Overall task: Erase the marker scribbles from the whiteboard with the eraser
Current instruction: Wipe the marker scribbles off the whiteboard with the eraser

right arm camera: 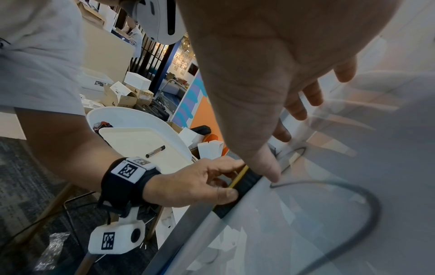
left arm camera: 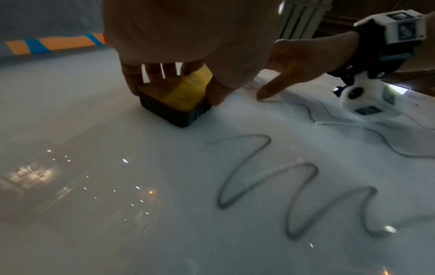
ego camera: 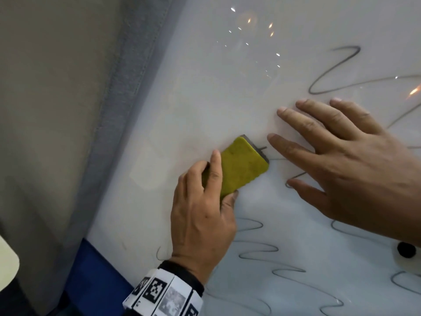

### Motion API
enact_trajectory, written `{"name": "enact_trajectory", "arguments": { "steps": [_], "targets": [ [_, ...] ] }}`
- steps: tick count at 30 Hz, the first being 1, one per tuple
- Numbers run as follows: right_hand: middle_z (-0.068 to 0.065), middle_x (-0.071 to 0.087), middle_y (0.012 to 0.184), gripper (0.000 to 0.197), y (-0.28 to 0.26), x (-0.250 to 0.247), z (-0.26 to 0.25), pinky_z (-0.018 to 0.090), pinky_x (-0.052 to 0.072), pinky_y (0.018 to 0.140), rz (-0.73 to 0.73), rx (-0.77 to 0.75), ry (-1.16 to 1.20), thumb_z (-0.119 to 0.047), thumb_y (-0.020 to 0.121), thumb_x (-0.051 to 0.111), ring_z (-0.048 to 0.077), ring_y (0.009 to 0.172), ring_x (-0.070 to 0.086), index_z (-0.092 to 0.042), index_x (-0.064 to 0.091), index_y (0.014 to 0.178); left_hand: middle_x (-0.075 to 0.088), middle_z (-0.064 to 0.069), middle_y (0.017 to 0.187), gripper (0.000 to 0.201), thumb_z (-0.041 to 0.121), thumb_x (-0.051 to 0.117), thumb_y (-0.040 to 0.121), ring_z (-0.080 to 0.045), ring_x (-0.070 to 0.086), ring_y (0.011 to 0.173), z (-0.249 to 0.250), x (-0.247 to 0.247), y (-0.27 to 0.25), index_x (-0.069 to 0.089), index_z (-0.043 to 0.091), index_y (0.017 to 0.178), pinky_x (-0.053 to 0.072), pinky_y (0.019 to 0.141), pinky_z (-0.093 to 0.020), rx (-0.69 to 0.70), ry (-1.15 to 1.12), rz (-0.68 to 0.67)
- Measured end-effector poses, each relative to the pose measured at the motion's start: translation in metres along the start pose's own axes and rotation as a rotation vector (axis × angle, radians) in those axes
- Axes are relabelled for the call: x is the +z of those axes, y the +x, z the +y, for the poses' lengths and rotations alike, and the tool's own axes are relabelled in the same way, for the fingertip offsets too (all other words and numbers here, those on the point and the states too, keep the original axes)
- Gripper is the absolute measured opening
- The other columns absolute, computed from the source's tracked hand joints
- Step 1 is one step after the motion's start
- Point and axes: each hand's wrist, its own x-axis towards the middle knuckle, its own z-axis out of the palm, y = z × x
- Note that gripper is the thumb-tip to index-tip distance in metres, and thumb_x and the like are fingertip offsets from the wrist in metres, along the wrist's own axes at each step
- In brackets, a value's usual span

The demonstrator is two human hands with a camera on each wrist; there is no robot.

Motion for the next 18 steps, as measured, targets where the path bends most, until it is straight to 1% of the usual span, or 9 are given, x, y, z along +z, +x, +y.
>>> {"name": "enact_trajectory", "arguments": {
  "steps": [1,3,5,8,11,13,15,16,18],
  "targets": [
    [0.022,0.04,0.155,0.074,0.0,0.0,-0.001,0.062,0.029,0.115,0.003,0.002,0.0,-0.037,0.073,0.078,0.043,0.142,0.037,-0.01,0.057,0.139,0.045,-0.006,0.126,0.072,0.039,0.059,0.086,-0.024,0.046,0.111,-0.001,-0.002,0.004,0.038,0.011,0.15,0.051,0.092,-0.043,-0.022,-0.017,0.006],
    [0.022,0.041,0.154,0.074,0.0,-0.002,-0.002,0.062,0.03,0.115,0.005,-0.001,0.008,-0.037,0.074,0.078,0.043,0.142,0.038,-0.009,0.057,0.139,0.043,-0.003,0.127,0.072,0.041,0.058,0.087,-0.02,0.042,0.113,0.001,-0.005,0.013,0.036,0.014,0.15,0.051,0.092,-0.041,-0.119,-0.078,0.035],
    [0.023,0.041,0.154,0.072,0.002,-0.003,-0.001,0.062,0.031,0.114,-0.004,-0.019,0.014,-0.036,0.075,0.077,0.044,0.142,0.038,-0.009,0.057,0.139,0.043,-0.005,0.127,0.072,0.042,0.057,0.088,-0.019,0.041,0.113,0.004,-0.005,0.018,0.035,0.012,0.15,0.051,0.091,-0.041,-0.166,-0.089,0.056],
    [0.023,0.04,0.155,0.073,0.004,-0.003,0.001,0.061,0.032,0.115,-0.03,-0.04,0.011,-0.038,0.075,0.077,0.043,0.143,0.037,-0.01,0.056,0.139,0.043,-0.006,0.126,0.072,0.042,0.057,0.089,-0.021,0.041,0.113,0.004,-0.005,0.02,0.035,0.011,0.15,0.053,0.089,-0.042,-0.146,-0.032,0.03],
    [0.021,0.039,0.156,0.073,0.006,-0.002,0.001,0.059,0.029,0.117,-0.055,-0.047,0.013,-0.039,0.075,0.075,0.042,0.144,0.035,-0.011,0.055,0.14,0.043,-0.007,0.125,0.071,0.033,0.065,0.089,-0.023,0.042,0.114,0.005,-0.007,0.022,0.036,0.01,0.149,0.053,0.089,-0.044,-0.138,-0.006,0.025],
    [0.021,0.039,0.156,0.073,0.007,-0.002,0.002,0.057,0.026,0.119,-0.065,-0.056,0.018,-0.04,0.075,0.072,0.041,0.144,0.035,-0.011,0.055,0.139,0.043,-0.008,0.126,0.072,0.028,0.068,0.087,-0.024,0.043,0.116,0.006,-0.009,0.024,0.037,0.009,0.149,0.053,0.09,-0.046,-0.084,0.005,0.03],
    [0.02,0.04,0.155,0.072,0.007,-0.003,0.003,0.055,0.024,0.119,-0.066,-0.063,0.031,-0.041,0.075,0.072,0.04,0.144,0.035,-0.01,0.055,0.138,0.043,-0.008,0.125,0.071,0.029,0.067,0.087,-0.023,0.042,0.115,0.006,-0.009,0.027,0.038,0.007,0.148,0.051,0.091,-0.041,-0.052,0.018,0.036],
    [0.02,0.04,0.155,0.073,0.007,-0.003,0.004,0.055,0.024,0.119,-0.065,-0.063,0.034,-0.041,0.075,0.072,0.039,0.143,0.036,-0.01,0.055,0.138,0.043,-0.008,0.124,0.071,0.03,0.068,0.088,-0.022,0.042,0.114,0.006,-0.008,0.028,0.039,0.007,0.148,0.05,0.089,-0.038,-0.074,0.014,0.039],
    [0.02,0.041,0.155,0.075,0.008,-0.004,0.005,0.054,0.027,0.119,-0.06,-0.064,0.03,-0.041,0.073,0.073,0.038,0.143,0.037,-0.009,0.055,0.139,0.045,-0.007,0.12,0.071,0.037,0.066,0.087,-0.02,0.042,0.11,0.013,-0.009,0.027,0.041,0.005,0.146,0.048,0.084,-0.032,-0.166,-0.033,0.041]
  ]
}}
